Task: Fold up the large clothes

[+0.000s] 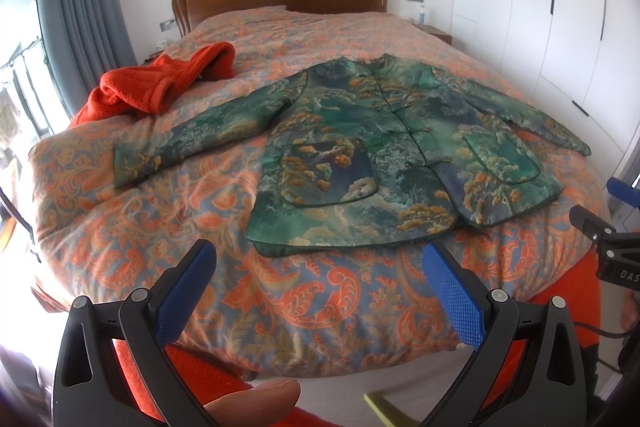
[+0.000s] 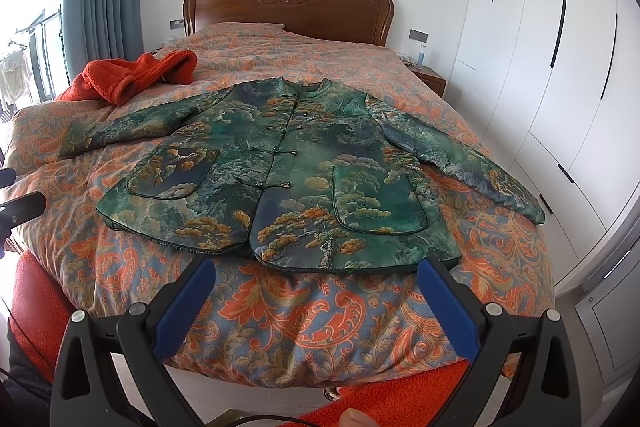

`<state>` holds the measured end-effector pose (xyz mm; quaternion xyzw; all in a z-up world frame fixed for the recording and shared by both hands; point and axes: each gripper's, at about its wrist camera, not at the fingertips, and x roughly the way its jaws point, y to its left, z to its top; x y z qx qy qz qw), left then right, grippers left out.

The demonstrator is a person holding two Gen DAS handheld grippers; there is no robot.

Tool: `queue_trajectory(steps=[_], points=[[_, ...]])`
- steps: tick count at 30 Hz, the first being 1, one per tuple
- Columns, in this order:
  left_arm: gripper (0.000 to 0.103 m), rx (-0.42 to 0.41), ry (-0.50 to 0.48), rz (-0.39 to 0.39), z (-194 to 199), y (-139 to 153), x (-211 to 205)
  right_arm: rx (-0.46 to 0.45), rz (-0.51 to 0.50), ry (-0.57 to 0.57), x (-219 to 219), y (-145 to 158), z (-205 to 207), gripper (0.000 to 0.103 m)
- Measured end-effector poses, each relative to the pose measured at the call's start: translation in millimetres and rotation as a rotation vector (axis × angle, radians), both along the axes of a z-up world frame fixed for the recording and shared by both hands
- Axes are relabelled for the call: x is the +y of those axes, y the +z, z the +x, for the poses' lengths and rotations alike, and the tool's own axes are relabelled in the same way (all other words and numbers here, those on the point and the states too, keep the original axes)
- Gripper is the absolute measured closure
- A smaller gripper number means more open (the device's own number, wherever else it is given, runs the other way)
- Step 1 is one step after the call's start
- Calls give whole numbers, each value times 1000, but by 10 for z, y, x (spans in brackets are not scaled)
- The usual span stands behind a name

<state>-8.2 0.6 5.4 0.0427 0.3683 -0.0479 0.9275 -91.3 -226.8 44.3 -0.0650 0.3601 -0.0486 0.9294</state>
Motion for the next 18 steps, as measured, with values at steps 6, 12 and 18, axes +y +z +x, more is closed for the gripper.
queue_trajectory(steps=[6,12,18], points=[[0,1,0,1,-6,2,2,5,1,2,1,-3,-3,0],[0,0,0,0,-6,2,0,8,2,7,22,-7,-10,0],[0,1,0,1,-6,2,-2,10,3,7,24,-18,6,0]])
